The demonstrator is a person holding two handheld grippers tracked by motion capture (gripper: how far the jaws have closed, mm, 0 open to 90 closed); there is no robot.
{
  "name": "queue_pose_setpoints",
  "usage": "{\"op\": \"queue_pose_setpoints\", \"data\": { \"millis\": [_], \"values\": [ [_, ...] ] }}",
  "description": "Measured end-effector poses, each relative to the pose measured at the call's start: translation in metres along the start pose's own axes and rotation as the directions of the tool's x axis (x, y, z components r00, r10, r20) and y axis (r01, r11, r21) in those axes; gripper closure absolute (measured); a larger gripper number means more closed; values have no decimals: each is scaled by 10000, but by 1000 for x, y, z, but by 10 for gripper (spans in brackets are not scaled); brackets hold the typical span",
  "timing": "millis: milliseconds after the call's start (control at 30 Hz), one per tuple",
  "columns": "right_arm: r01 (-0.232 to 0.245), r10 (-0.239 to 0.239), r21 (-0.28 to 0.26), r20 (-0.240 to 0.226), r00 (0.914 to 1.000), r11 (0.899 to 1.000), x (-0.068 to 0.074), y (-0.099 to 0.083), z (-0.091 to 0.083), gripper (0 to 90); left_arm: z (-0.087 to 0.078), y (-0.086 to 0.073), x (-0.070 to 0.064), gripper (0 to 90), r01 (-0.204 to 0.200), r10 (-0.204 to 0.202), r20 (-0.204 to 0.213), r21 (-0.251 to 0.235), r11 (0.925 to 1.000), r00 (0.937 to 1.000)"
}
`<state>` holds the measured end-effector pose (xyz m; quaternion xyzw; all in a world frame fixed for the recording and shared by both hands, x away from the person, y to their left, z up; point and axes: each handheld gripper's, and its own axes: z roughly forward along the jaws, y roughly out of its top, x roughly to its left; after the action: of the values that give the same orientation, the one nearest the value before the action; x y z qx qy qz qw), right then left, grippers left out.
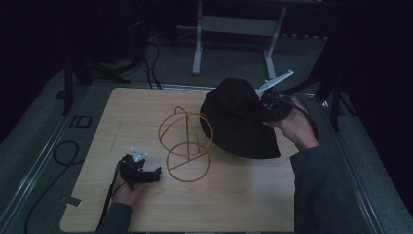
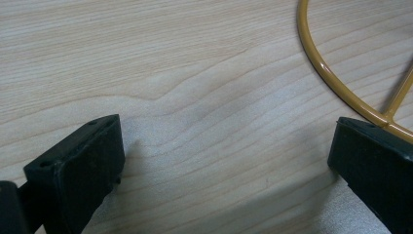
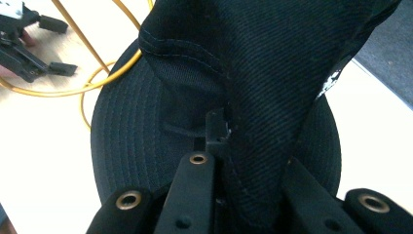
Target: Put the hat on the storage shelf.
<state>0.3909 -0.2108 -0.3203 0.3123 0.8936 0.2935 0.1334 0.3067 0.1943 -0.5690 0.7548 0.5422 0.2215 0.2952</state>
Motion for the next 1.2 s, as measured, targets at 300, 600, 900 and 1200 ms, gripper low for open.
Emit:
{"op": "queue_pose_setpoints", "data": {
  "millis": [300, 600, 900, 1200],
  "values": [
    [-54, 55, -42, 139, 9999, 10000, -8, 1, -10, 875, 0, 0, 0, 3, -9, 9, 5, 9, 10000, 10000],
    [-123, 125, -113, 128, 9998, 9999, -17, -1, -15, 875, 0, 0, 0, 3, -30, 30, 1, 26, 10000, 10000],
    [97, -111, -515, -263, 9996, 9986, -25, -4, -20, 875, 0, 0, 0, 3, -5, 5, -2, -5, 10000, 10000],
    [148, -180, -674, -467, 9987, 9976, -28, -7, -25, 875, 0, 0, 0, 3, -15, 15, -4, -1, 10000, 10000]
  ]
}}
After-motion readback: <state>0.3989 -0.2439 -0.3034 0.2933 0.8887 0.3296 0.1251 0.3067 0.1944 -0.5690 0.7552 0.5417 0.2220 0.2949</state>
